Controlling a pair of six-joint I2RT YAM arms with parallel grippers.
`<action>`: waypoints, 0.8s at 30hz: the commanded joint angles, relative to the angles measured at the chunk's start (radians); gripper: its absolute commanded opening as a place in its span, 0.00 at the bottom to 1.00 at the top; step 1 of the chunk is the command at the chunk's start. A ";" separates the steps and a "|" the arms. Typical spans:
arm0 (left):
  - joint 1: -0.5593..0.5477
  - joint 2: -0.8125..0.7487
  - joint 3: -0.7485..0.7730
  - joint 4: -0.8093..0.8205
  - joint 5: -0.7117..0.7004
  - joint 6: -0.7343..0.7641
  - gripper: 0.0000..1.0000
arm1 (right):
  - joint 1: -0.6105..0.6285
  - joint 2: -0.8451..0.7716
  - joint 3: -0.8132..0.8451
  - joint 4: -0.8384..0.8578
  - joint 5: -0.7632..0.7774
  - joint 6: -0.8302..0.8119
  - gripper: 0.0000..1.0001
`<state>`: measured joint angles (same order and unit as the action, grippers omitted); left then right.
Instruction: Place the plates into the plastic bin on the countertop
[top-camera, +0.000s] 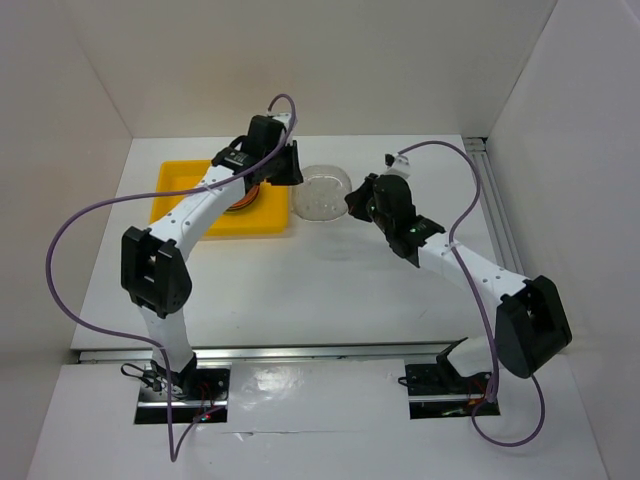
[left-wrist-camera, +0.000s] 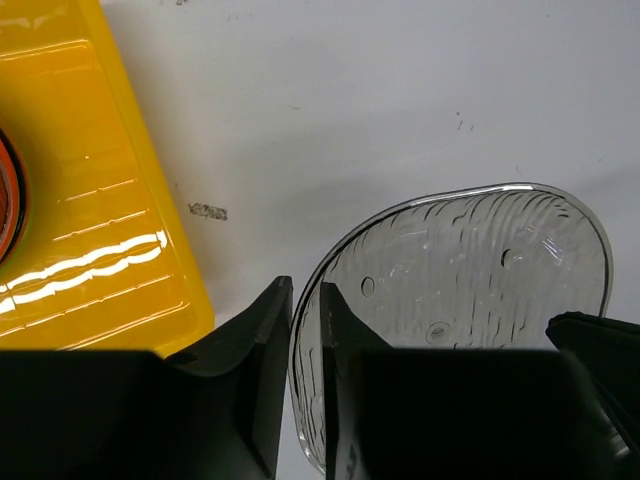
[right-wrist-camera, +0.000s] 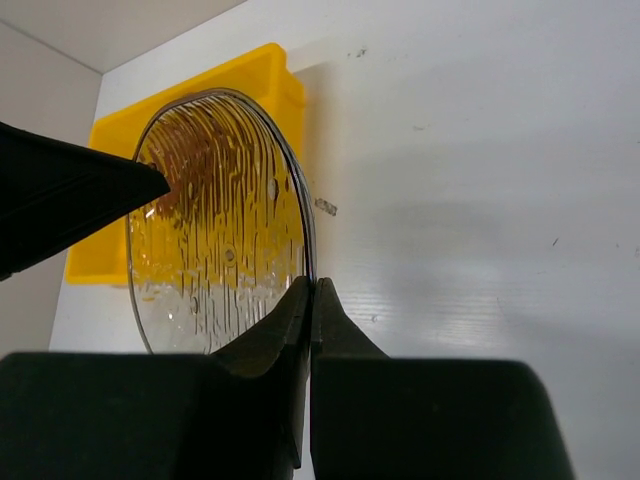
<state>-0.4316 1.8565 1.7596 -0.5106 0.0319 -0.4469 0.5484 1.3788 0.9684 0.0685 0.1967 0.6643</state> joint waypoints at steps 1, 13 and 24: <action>0.007 -0.033 0.034 -0.005 -0.004 0.022 0.26 | 0.016 -0.037 0.033 0.097 0.012 0.027 0.00; 0.045 -0.063 0.061 -0.066 -0.378 -0.047 0.00 | 0.002 -0.004 -0.093 -0.001 0.052 -0.002 1.00; 0.445 -0.027 0.014 0.035 -0.046 -0.133 0.00 | 0.002 0.014 -0.387 0.154 -0.072 0.040 1.00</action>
<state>-0.0917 1.8313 1.7603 -0.5632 -0.2073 -0.5793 0.5453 1.3991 0.5907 0.1043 0.1486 0.6991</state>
